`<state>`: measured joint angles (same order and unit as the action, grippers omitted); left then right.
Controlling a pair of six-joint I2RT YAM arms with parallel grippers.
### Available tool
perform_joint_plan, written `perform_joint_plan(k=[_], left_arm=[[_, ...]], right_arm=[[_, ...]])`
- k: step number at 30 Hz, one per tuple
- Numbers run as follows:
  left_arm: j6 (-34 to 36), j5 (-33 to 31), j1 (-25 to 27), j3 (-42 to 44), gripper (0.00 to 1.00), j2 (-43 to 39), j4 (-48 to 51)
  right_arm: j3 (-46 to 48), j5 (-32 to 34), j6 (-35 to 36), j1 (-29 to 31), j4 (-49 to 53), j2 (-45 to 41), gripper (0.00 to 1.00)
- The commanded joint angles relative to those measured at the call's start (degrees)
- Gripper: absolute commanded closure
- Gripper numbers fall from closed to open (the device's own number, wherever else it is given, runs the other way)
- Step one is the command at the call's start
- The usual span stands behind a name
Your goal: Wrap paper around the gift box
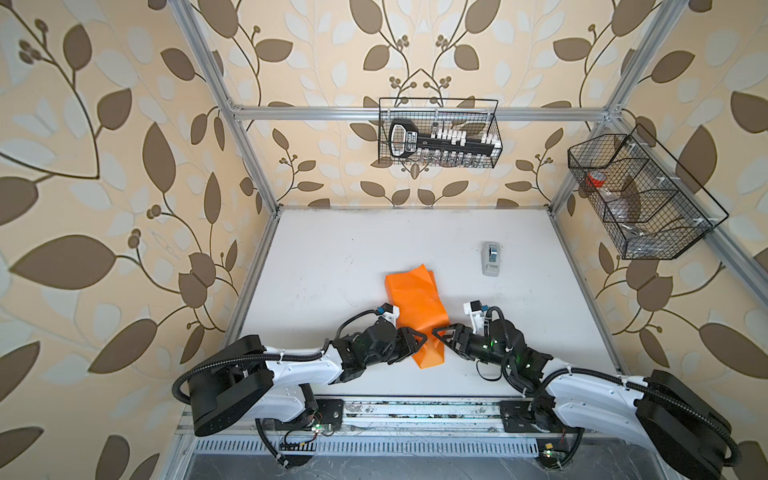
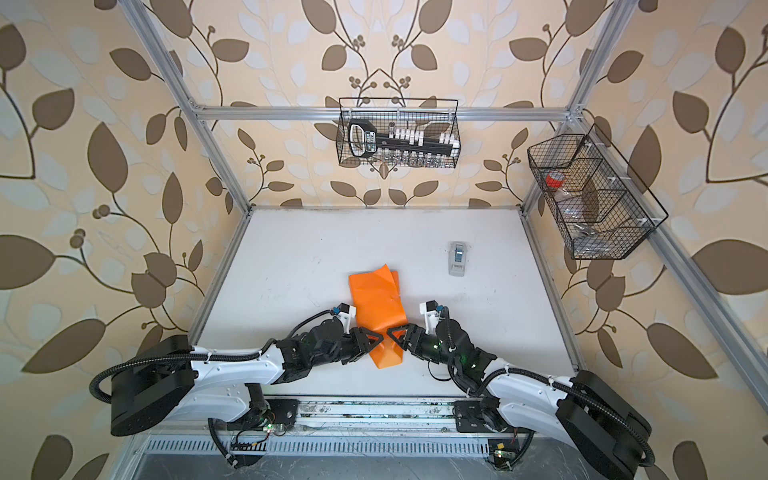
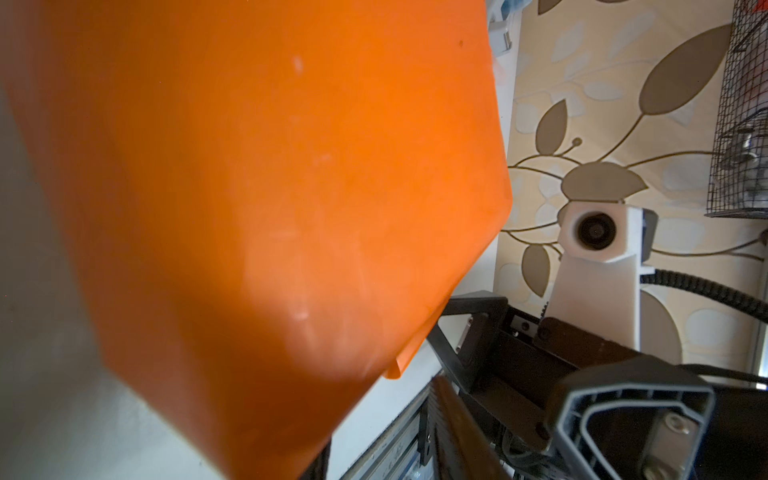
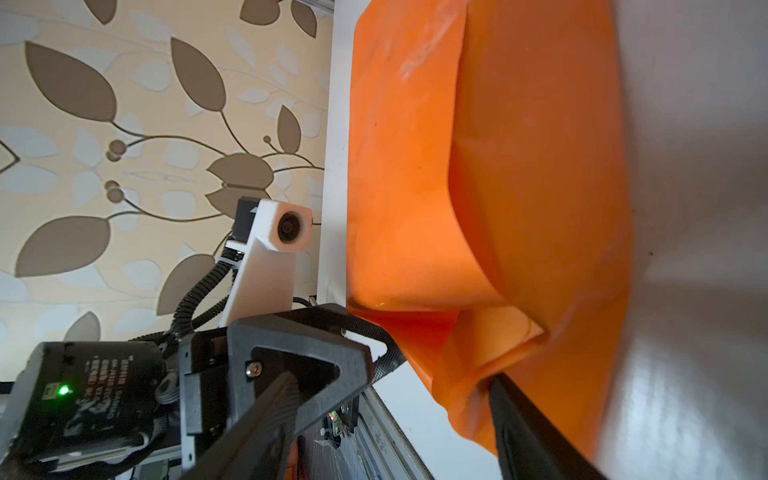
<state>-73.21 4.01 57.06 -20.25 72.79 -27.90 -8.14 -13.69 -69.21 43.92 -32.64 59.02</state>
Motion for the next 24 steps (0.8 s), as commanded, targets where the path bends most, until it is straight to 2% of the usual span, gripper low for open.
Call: perform_joint_plan(k=[1, 12, 16, 19, 24], left_arm=[[-0.6, -3.1, 0.3, -1.1, 0.6, -0.5, -3.4], [-0.7, -5.1, 0.3, -0.8, 0.59, -1.1, -3.8], [-0.7, -5.1, 0.3, -0.9, 0.58, -0.2, -4.2], [-0.4, -5.1, 0.3, -1.0, 0.58, 0.9, -5.5], [0.9, -5.1, 0.3, -2.8, 0.61, 1.9, -5.3]], right_arm=[[0.4, 2.2, -3.1, 0.3, -2.8, -0.8, 0.25], [-1.4, 2.4, -4.7, 0.3, -9.4, 5.6, 0.21], [-1.1, 2.3, -6.7, 0.3, -14.7, 7.7, 0.21], [-1.0, 2.0, -7.7, 0.3, -17.5, 8.5, 0.24], [-1.2, 1.7, -7.1, -0.1, -14.6, 8.3, 0.3]])
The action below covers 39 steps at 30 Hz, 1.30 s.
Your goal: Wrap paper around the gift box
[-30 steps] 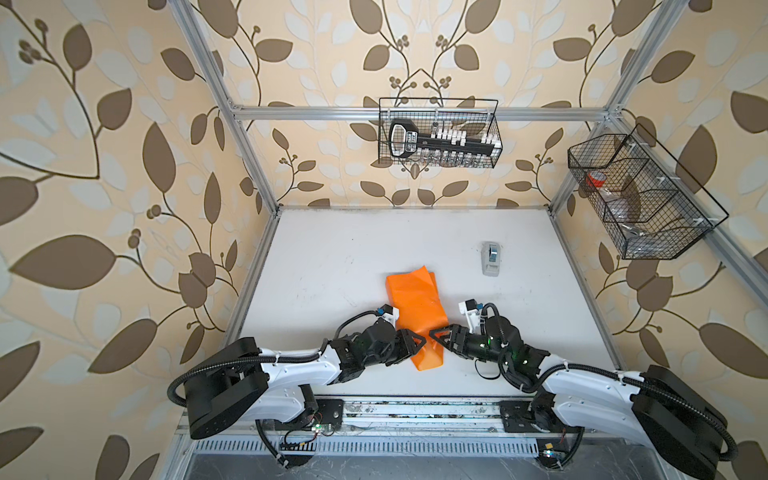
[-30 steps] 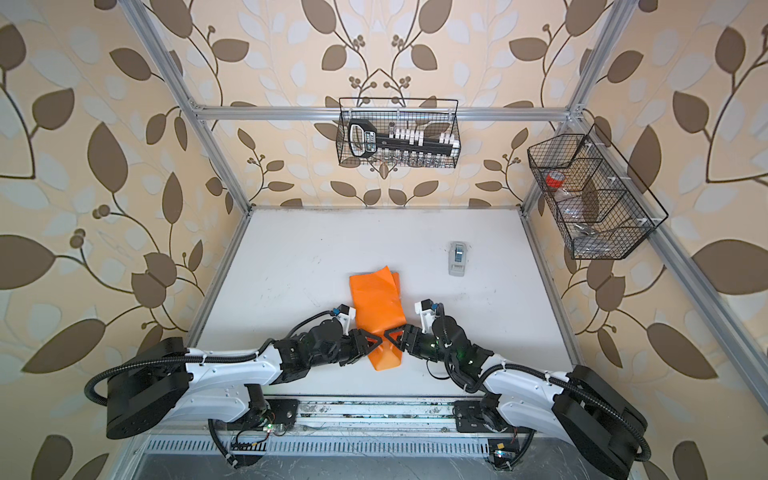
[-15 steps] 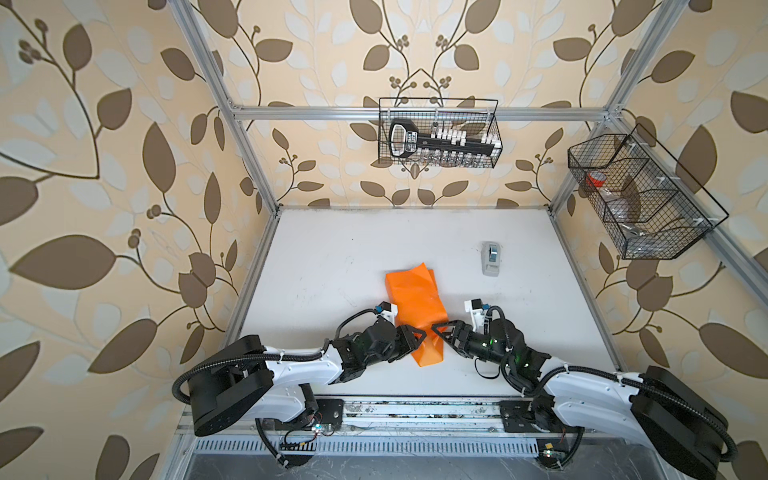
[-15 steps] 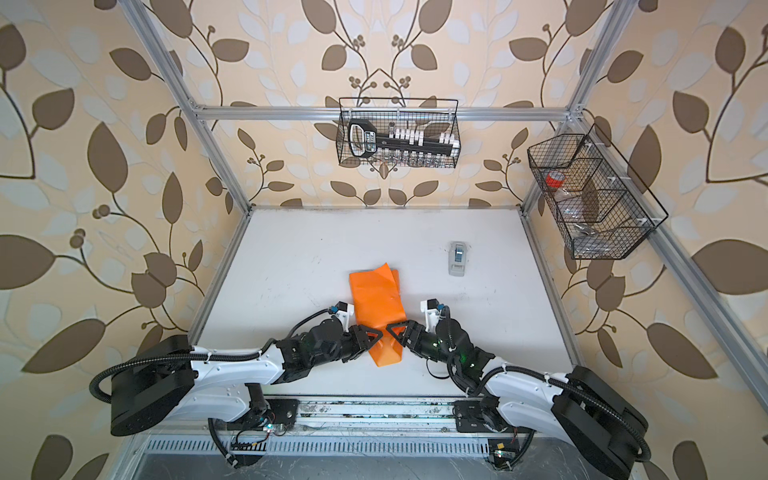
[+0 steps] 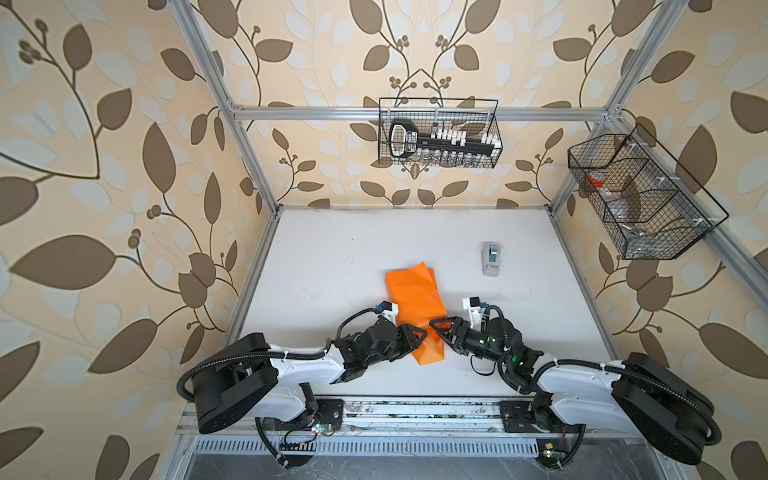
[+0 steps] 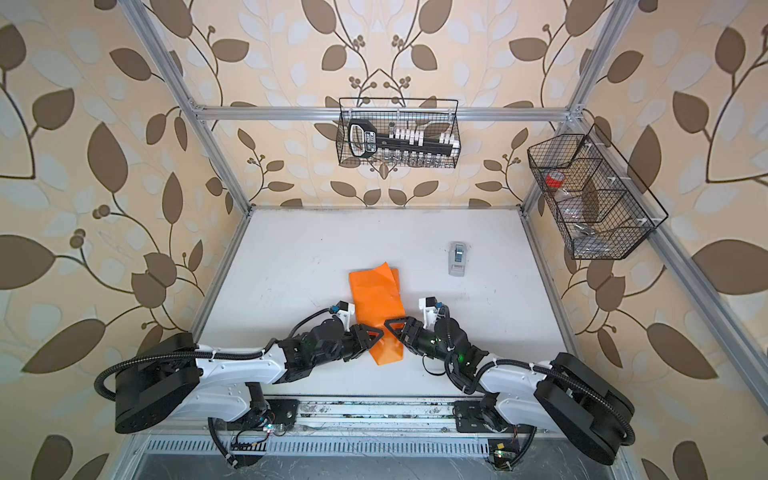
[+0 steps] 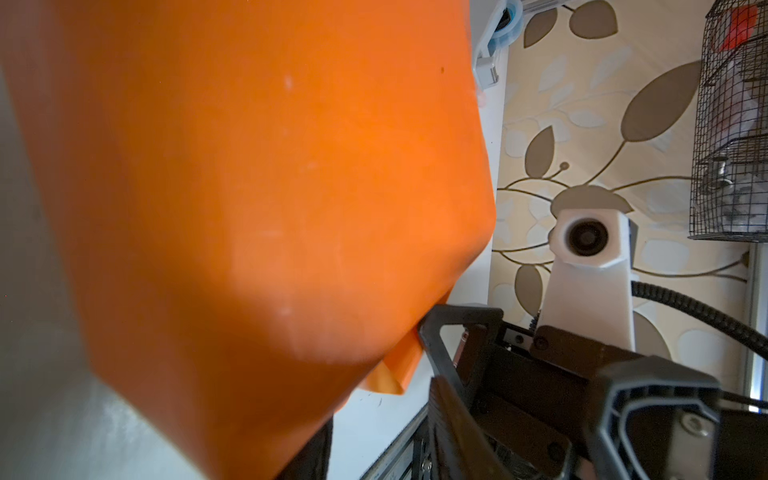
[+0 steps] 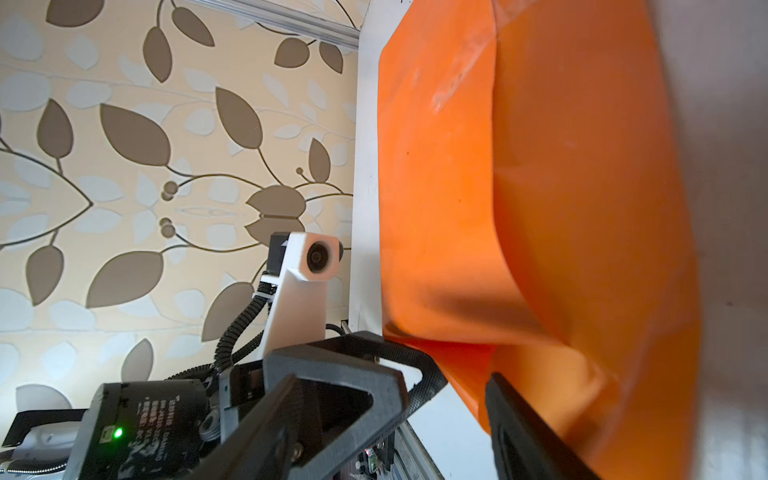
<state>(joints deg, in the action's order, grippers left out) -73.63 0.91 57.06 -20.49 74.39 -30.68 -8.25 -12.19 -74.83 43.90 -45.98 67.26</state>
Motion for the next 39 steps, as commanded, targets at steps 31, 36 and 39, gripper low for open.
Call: perform_joint_plan(k=[31, 36, 39], left_arm=[[12.4, 4.5, 0.4, -18.5, 0.52, -8.2, 39.8], [13.5, 4.6, 0.4, -18.4, 0.48, -12.5, 57.2], [11.3, 5.2, 0.4, -12.7, 0.47, -13.7, 54.8]], right_arm=[[-9.0, -1.5, 32.6, -9.8, 55.3, -16.9, 0.88], [-8.2, -0.9, 34.8, -11.5, 57.7, -16.8, 0.79], [-7.5, -0.9, 35.5, -12.3, 58.0, -16.4, 0.76]])
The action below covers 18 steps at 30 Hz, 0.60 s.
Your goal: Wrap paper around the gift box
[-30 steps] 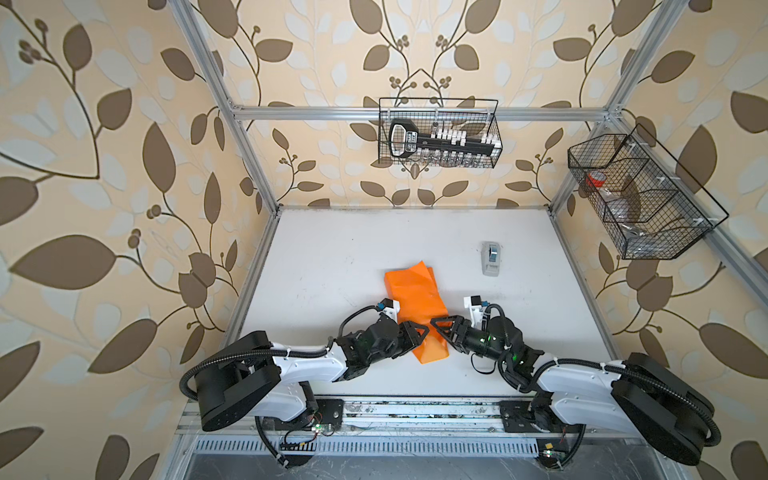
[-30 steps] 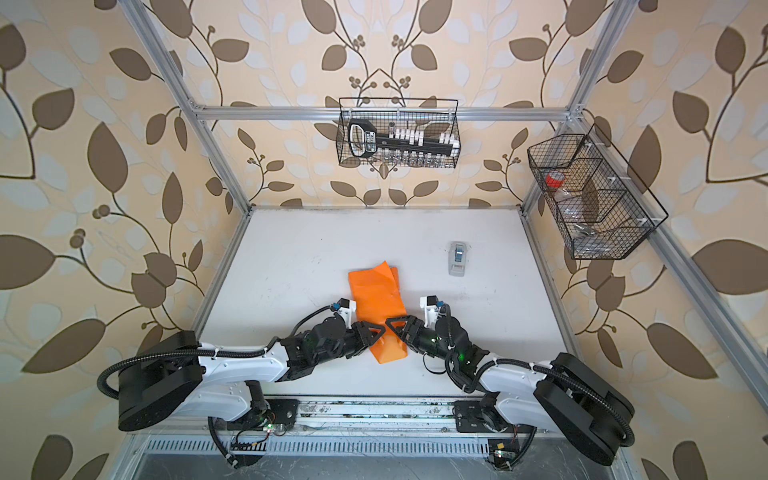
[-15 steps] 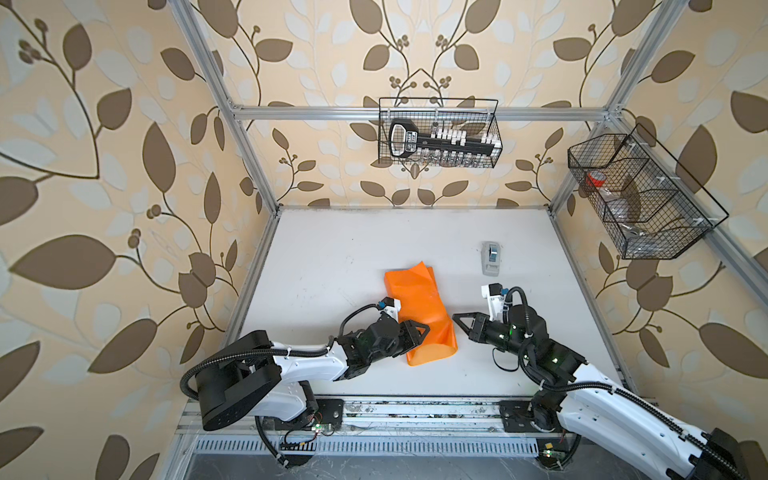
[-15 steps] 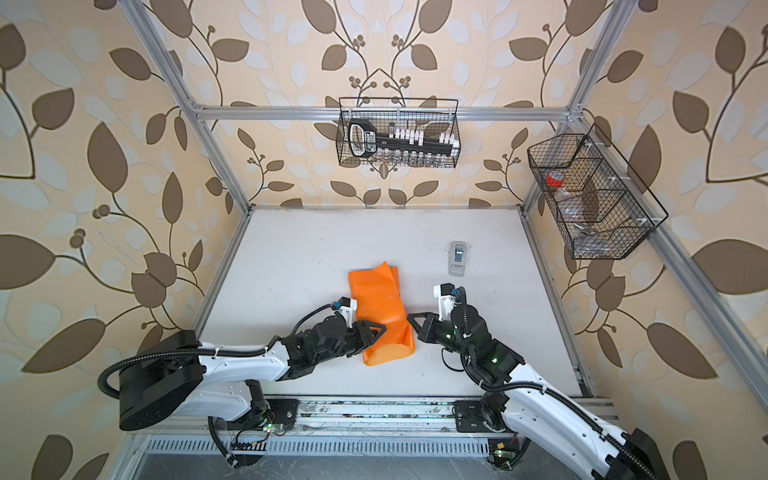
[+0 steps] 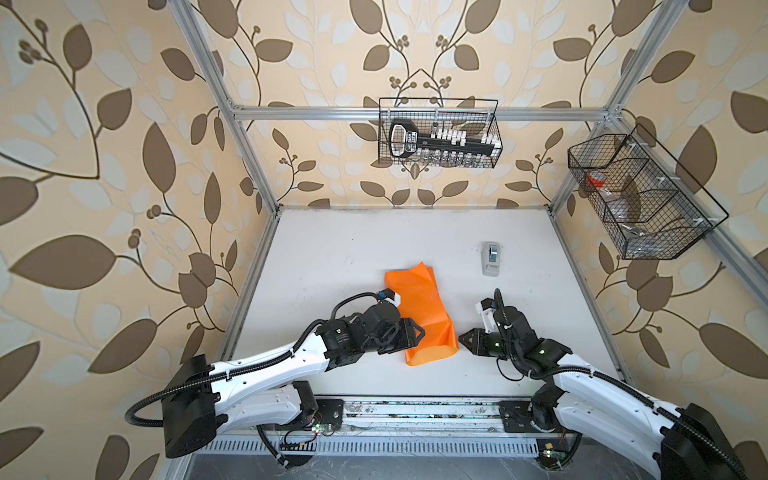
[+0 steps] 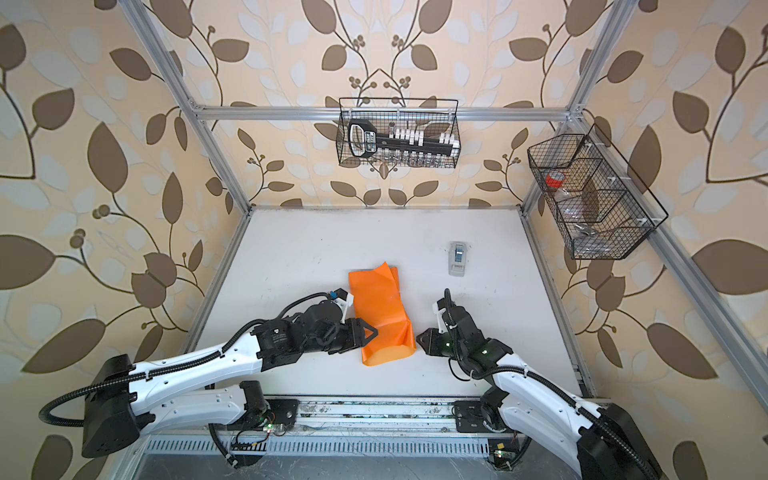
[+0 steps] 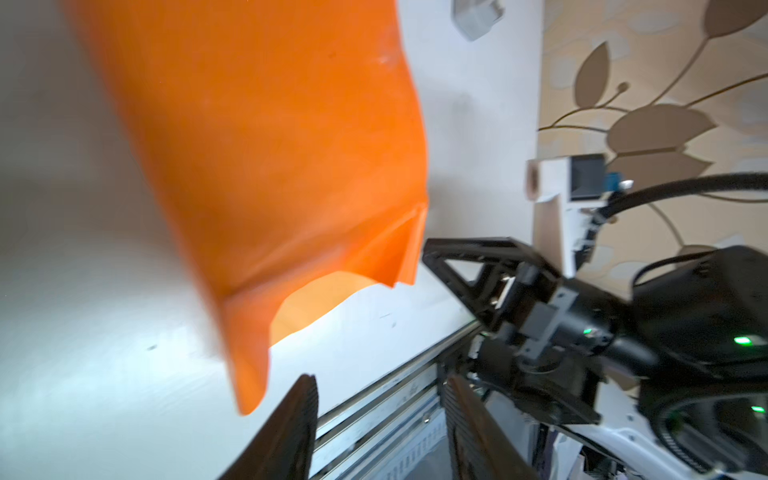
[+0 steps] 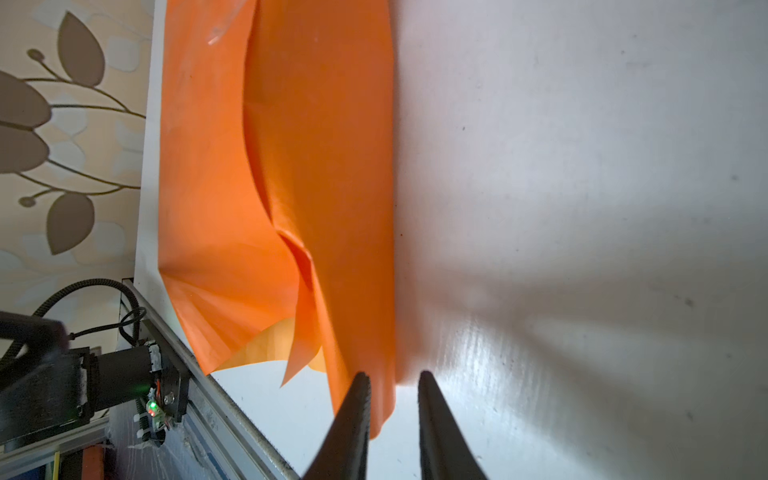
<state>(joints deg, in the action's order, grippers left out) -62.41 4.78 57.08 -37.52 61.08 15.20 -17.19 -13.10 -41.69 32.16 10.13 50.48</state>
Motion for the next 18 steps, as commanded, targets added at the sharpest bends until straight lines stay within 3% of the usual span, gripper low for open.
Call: perform_joint_plan(k=[1, 3, 6, 9, 18], left_arm=[[-0.5, 1.5, 0.5, 6.0, 0.45, -0.8, 6.6], [-1.9, 1.4, 0.4, 9.1, 0.41, -1.5, 0.7], [-3.4, 0.4, 0.5, 11.8, 0.39, -2.2, -6.1], [-4.5, 0.2, 0.4, 14.2, 0.39, -1.9, -12.8], [-7.0, -1.0, 1.2, 20.1, 0.39, -4.9, -25.0]], right_arm=[[1.9, -0.3, 2.5, -0.5, 1.3, 0.2, 0.75], [3.4, -2.3, 2.3, -0.5, -1.8, -1.6, 0.67], [6.0, -4.9, 0.9, -0.2, -6.0, -6.7, 0.48], [8.0, -6.4, -1.0, 0.3, -9.1, -10.9, 0.37], [8.5, -6.2, -3.9, 5.5, -15.8, -7.2, 0.31]])
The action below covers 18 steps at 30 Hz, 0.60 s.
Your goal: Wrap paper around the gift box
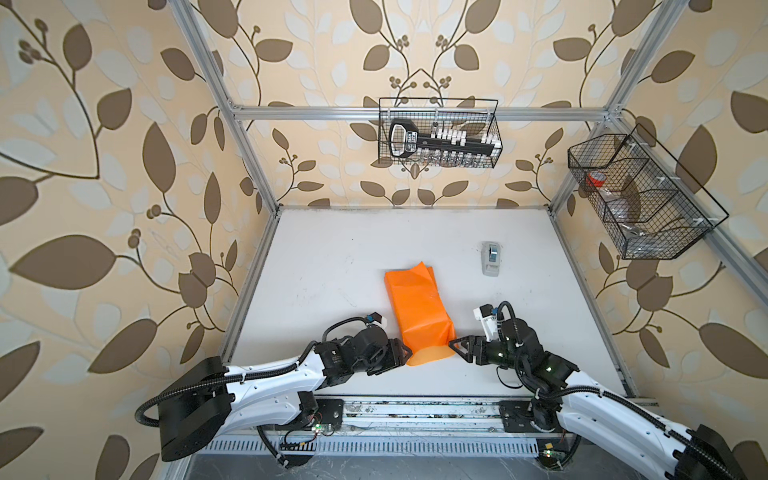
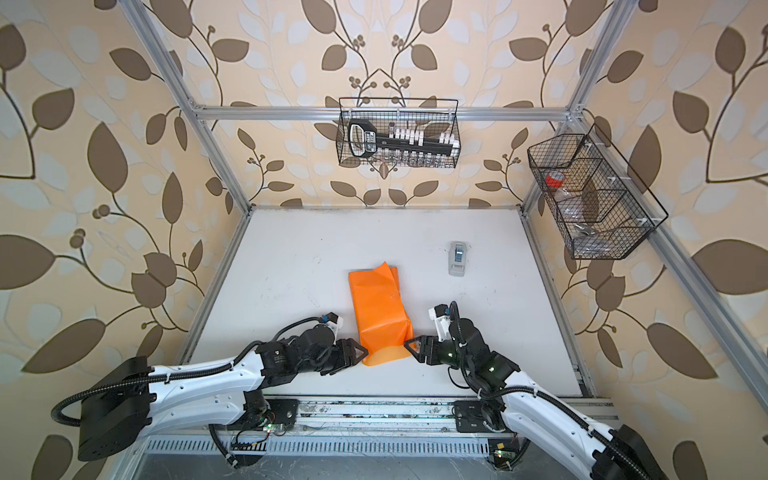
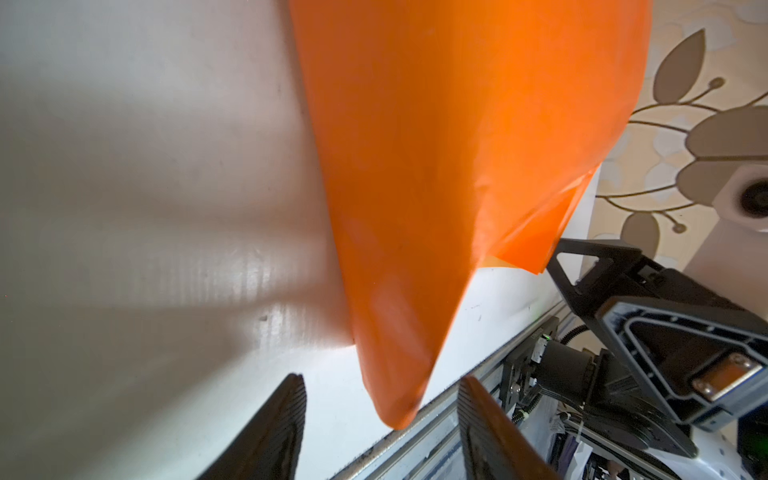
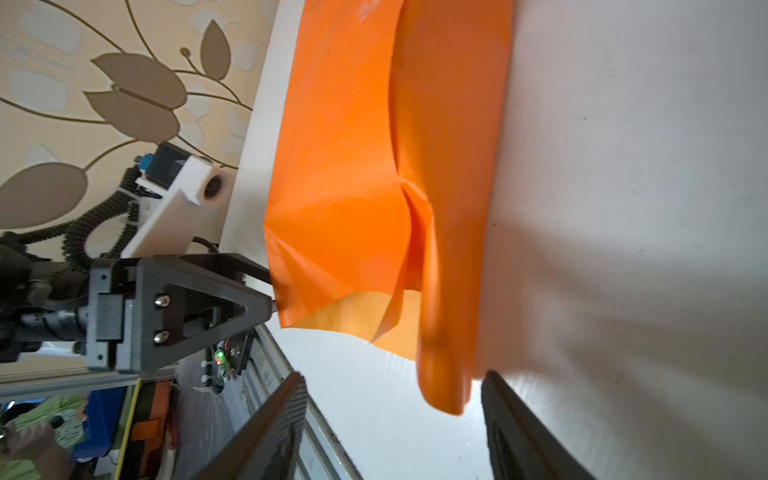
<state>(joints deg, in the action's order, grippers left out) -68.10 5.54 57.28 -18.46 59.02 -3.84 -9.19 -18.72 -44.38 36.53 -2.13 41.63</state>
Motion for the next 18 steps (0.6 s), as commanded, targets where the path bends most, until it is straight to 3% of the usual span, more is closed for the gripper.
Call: perform_joint_plan(k=[1, 4, 7, 12, 18], left_arm=[[-1.6, -2.7, 1.4, 1.3, 0.37, -3.9, -5.8], [-1.9, -4.6, 1.5, 0.3, 0.32, -4.6, -0.2], [-1.0, -3.8, 1.5, -0.8, 0.31, -0.6, -2.0], [-0.4, -1.5, 1.5, -4.8, 0.39, 10.1, -6.9], [-1.9, -2.4, 1.5, -7.1, 0.46, 14.3, -9.1]], right_arm=[[0.0, 0.1, -1.4, 1.4, -3.2, 2.8, 0.31], [-0.9, 2.1, -1.9, 1.7, -2.8, 6.9, 0.31], [-1.0, 2.8, -2.4, 1.7, -4.9, 10.7, 0.35], [-1.9, 2.3, -4.1, 2.8, -9.6, 14.9, 0.39], [-3.2, 3.1, -5.4, 4.0, -10.3, 14.8, 0.41]])
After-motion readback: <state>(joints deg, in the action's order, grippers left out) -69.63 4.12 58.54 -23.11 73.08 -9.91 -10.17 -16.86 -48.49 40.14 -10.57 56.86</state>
